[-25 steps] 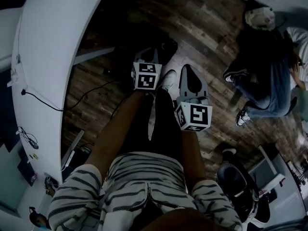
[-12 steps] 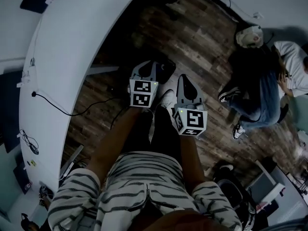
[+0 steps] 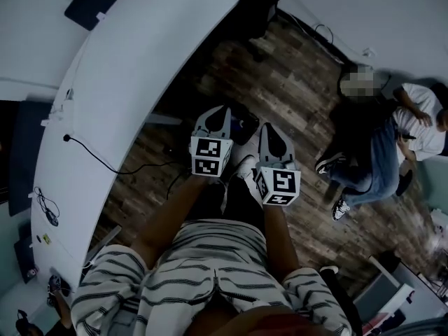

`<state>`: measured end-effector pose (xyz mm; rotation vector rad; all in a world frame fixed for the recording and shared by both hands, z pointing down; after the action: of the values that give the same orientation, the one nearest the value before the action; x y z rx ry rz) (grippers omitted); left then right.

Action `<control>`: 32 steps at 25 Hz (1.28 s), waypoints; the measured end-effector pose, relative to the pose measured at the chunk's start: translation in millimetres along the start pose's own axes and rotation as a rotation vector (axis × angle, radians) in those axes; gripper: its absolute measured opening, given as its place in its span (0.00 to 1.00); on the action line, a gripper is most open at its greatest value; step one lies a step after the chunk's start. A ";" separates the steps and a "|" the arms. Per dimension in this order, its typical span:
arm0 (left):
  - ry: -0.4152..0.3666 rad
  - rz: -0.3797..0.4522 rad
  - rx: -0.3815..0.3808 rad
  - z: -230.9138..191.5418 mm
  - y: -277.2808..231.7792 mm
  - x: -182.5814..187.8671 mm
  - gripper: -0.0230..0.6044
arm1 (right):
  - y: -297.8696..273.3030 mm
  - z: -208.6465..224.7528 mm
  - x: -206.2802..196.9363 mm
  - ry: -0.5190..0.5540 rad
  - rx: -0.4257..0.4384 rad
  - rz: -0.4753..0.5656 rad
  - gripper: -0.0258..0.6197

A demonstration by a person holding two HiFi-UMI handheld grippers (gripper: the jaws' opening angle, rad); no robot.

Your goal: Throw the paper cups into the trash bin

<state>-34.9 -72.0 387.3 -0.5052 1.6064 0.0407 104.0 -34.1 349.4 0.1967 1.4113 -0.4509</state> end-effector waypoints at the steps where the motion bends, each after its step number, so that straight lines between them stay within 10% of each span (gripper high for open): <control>1: -0.001 0.013 0.002 -1.0 5.3 7.7 0.07 | 0.3 -4.1 4.2 -0.002 0.005 0.005 0.06; 32: -0.018 0.317 -0.042 0.6 107.2 142.0 0.08 | 6.9 -59.0 125.5 0.037 0.115 0.209 0.05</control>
<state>-72.9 -17.3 222.3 -0.2768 1.6573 0.3170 65.0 -27.9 216.3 0.4431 1.3851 -0.3572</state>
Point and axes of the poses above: the fingertips, and each gripper's own axes: y backward along the fingers, z to its right, x out of its top, the point moved 4 cm from there along y, backward along the fingers, and after that the axes turned 11 degrees about z, right-handed, at the moved point
